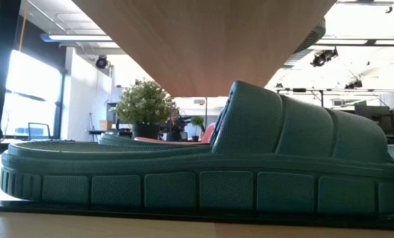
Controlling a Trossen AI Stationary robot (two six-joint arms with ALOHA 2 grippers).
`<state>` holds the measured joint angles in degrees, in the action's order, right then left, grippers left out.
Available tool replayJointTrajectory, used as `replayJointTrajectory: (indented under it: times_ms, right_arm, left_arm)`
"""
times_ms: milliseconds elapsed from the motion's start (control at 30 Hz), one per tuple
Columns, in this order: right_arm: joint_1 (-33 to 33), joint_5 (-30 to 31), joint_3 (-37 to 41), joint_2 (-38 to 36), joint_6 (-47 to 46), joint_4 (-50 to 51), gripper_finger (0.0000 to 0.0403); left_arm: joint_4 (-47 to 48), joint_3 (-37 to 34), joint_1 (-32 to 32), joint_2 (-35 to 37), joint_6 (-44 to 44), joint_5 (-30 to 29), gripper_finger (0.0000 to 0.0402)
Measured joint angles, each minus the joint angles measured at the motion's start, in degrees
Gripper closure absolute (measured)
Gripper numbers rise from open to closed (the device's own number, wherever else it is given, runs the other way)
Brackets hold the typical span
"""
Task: Pick and place slides into the shelf
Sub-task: Put the green slide on the shelf aligned with the other green slide
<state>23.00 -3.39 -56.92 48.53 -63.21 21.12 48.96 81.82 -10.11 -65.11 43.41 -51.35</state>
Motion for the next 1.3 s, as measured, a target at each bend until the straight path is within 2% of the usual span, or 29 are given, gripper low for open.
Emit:
replayJointTrajectory:
  times_ms: [100,233,367,500,600,833,1300]
  right_arm:
    - [-7.4,8.3,0.2,-1.4,-3.4,1.5,0.0389]
    - [-18.6,17.8,4.1,-0.5,-9.5,-1.2,0.0389]
    - [-28.7,29.1,11.5,0.8,-15.3,-10.7,0.0389]
    - [-36.7,43.6,17.7,0.6,-20.5,-19.9,0.0389]
    - [-41.4,49.8,21.0,2.0,-25.4,-23.3,0.0389]
    - [-47.0,53.9,22.4,7.8,-32.3,-26.5,0.0389]
    - [-51.5,55.5,22.4,12.6,-39.9,-26.8,0.0389]
  left_arm:
    - [0.4,0.0,0.0,0.2,-0.1,-0.5,0.0144]
    - [0.9,0.0,0.0,0.3,-0.1,-0.7,0.0144]
    - [1.0,0.0,0.0,0.3,-0.1,-0.7,0.0144]
    - [1.5,0.0,0.0,0.3,-0.1,-0.5,0.0144]
    - [2.5,0.0,0.0,0.3,-0.1,-0.5,0.0144]
    - [2.7,0.0,0.0,0.3,-0.2,-0.4,0.0144]
    - [3.6,0.0,0.0,0.3,-2.2,1.3,0.0144]
